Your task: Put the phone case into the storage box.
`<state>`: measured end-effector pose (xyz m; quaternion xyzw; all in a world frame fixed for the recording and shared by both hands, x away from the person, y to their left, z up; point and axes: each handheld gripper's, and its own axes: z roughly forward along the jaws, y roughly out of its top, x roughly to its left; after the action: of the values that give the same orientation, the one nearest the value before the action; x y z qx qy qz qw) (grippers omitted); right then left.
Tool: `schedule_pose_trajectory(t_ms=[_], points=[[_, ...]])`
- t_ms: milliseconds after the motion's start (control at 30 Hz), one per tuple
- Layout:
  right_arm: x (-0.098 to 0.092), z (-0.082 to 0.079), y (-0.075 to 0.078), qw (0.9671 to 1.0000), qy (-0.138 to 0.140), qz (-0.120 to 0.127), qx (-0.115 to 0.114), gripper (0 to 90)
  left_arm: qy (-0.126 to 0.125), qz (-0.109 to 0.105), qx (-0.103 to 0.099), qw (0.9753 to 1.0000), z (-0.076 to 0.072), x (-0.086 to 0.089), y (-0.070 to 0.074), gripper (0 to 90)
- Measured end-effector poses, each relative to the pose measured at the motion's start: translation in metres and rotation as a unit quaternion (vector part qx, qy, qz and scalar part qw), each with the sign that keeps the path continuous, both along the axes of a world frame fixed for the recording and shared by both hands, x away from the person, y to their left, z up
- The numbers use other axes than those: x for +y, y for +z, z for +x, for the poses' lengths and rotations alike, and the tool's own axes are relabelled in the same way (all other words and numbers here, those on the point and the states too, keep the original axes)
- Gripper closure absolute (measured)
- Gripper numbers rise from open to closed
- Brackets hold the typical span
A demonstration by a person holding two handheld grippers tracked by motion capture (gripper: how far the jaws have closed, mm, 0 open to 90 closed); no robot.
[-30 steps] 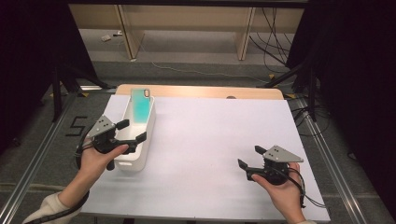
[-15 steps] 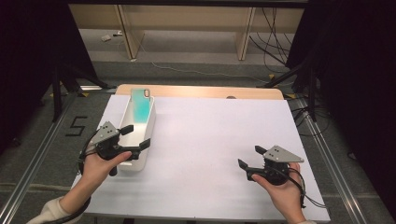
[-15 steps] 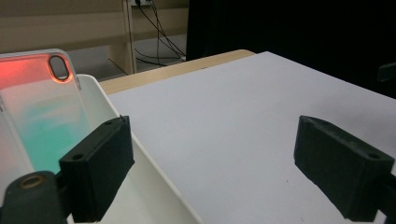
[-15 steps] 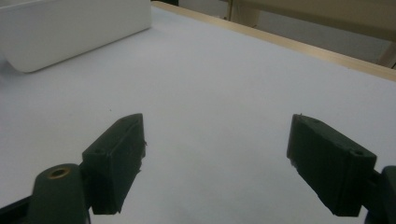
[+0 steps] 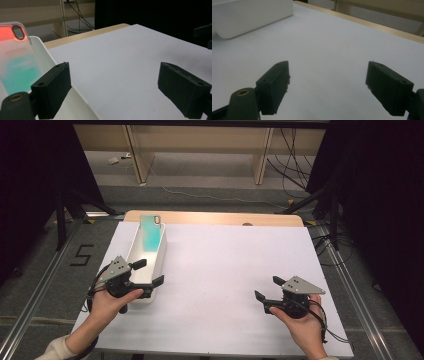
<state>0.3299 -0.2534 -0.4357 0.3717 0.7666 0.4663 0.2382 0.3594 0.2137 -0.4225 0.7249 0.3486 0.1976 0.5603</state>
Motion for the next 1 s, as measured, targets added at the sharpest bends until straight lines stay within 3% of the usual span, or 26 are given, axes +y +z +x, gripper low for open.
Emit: schedule_pose_trajectory(t_ms=[367,433,833,933,1000], points=[[0.000,-0.001,0.001,1.0000,0.001,-0.005,0.008,20.5,-0.007,0.000,-0.003,1.0000,-0.007,0.000,-0.008,10.5],[-0.001,0.000,0.001,1.0000,-0.001,-0.008,-0.002,20.5,-0.010,0.005,-0.012,0.9999,-0.006,0.001,-0.009,10.5],[0.000,0.000,0.000,1.0000,0.004,0.000,-0.006,20.5,-0.015,0.005,-0.018,0.9997,-0.006,0.001,-0.012,10.5],[0.000,-0.001,0.000,1.0000,0.004,0.001,0.008,20.5,-0.015,0.004,-0.020,0.9997,-0.007,0.000,-0.013,10.5],[0.000,-0.001,0.000,1.0000,0.004,0.005,0.006,20.5,-0.015,0.006,-0.023,0.9996,-0.007,0.000,-0.013,10.5]])
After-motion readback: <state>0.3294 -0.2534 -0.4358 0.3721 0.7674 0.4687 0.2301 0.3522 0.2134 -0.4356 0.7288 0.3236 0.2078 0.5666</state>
